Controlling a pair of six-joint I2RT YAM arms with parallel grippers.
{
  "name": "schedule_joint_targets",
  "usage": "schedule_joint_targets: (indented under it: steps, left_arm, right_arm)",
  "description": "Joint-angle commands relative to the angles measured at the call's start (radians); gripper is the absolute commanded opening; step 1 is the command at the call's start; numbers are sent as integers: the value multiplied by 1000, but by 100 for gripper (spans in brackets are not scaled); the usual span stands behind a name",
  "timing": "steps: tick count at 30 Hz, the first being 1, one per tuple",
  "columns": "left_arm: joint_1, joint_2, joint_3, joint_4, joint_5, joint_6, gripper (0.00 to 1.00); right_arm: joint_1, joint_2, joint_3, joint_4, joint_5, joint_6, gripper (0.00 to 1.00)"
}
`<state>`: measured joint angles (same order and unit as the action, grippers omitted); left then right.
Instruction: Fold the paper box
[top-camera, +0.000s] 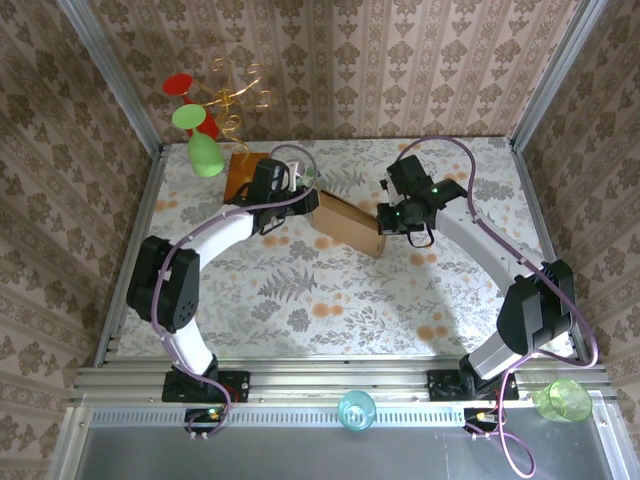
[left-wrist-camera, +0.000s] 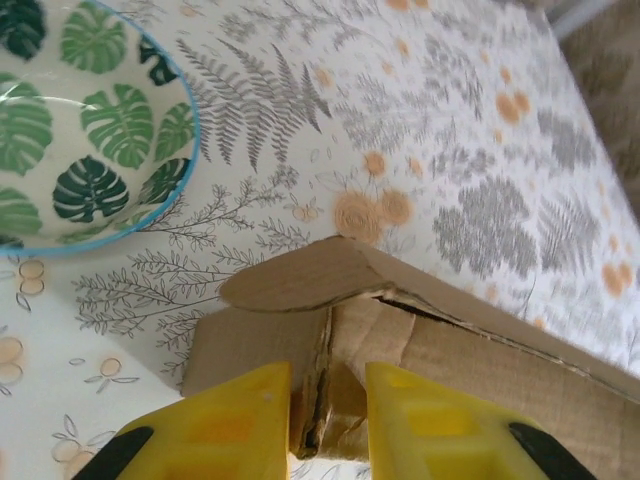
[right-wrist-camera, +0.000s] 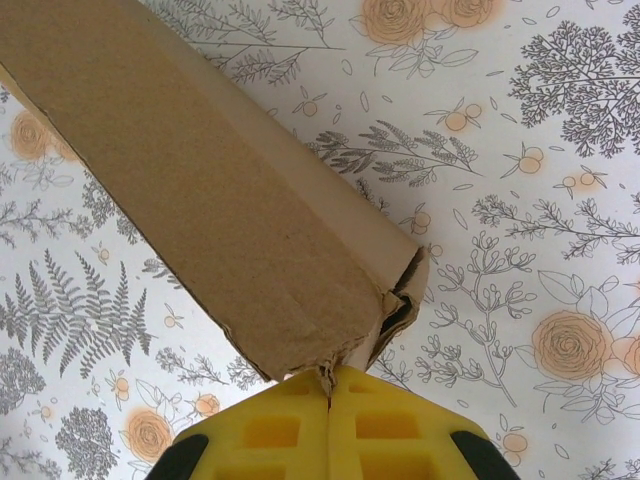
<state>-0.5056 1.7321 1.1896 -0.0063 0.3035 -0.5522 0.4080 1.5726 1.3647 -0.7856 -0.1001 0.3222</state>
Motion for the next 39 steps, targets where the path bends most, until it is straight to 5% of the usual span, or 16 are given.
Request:
schedule_joint_targets:
  steps: [1, 12, 39]
  left_arm:
    - [-86, -16, -95, 67, -19, -277, 24]
    - [-140, -71, -119, 95, -57, -412, 25]
    - [-142, -78, -114, 71, -49, -402, 25]
  right_arm:
    - [-5, 23, 2, -4, -79, -54, 0]
    - [-28, 42, 5, 44, -68, -28, 0]
    - [-95, -97, -218, 220, -89, -50, 0]
